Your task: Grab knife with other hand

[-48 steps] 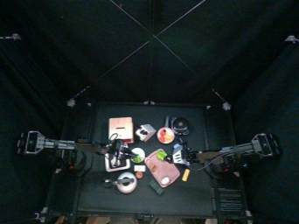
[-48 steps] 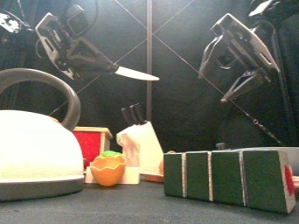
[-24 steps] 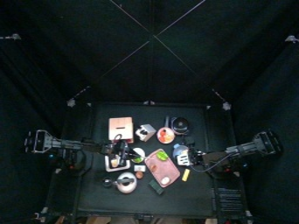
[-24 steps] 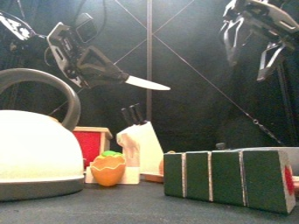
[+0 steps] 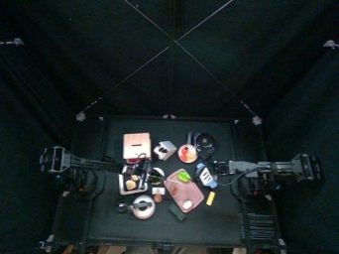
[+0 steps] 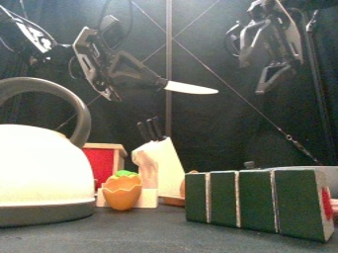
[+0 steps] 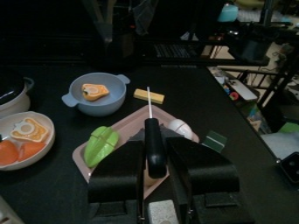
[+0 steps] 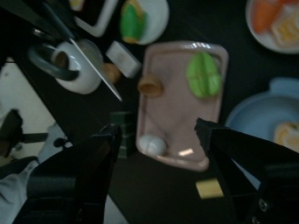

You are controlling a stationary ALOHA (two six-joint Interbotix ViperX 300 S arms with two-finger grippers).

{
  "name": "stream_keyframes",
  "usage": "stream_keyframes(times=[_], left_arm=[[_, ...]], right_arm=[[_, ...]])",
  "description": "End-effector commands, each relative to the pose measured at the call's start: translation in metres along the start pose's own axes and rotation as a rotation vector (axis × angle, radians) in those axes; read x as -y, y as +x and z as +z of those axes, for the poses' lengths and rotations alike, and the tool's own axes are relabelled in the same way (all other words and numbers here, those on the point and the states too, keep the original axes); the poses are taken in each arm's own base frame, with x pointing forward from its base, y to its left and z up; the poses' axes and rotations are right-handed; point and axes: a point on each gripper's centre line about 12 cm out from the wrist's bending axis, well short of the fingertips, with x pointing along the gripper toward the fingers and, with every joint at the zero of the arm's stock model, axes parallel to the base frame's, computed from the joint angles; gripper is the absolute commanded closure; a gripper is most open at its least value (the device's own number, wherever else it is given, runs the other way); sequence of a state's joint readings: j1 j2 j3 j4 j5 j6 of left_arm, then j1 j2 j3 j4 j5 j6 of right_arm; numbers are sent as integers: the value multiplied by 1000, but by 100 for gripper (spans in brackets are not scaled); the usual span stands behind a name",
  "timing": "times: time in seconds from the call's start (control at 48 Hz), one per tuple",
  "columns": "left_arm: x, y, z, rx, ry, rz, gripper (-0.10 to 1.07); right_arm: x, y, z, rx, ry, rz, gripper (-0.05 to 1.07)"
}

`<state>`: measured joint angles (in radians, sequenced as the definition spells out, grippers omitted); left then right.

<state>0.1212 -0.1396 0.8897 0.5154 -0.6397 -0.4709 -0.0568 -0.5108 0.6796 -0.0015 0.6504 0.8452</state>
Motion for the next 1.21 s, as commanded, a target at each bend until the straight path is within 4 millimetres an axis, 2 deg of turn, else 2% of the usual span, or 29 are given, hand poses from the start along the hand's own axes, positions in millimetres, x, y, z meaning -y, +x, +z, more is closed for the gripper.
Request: stream_keyframes(times=[0.0, 0.146, 0.292, 0.5, 0.604, 0.729, 0.896, 1.188], left_arm=[[-1, 6, 14, 64, 6, -17, 44], [0, 9, 13, 83, 0, -32, 44], [0, 13, 15, 101, -2, -41, 44], [-1, 13, 14, 107, -15, -35, 44], [-1, 14, 13, 103, -15, -36, 44], [0, 17, 8, 90, -15, -42, 44], [-1, 20, 6, 83, -17, -43, 44], [-1, 22, 5, 81, -17, -45, 44]], right_arm=[[-9, 4, 10, 96, -50, 110, 5], [-14, 10, 5, 135, -188, 157, 5], [-26, 20, 5, 155, -221, 199, 5], [-38, 44, -20, 81, -333, 186, 5], [-44, 47, -27, 70, -374, 193, 5], [-46, 45, -26, 80, -389, 200, 6], [-44, 47, -28, 80, -409, 190, 15], [-42, 49, -28, 76, -409, 183, 38]])
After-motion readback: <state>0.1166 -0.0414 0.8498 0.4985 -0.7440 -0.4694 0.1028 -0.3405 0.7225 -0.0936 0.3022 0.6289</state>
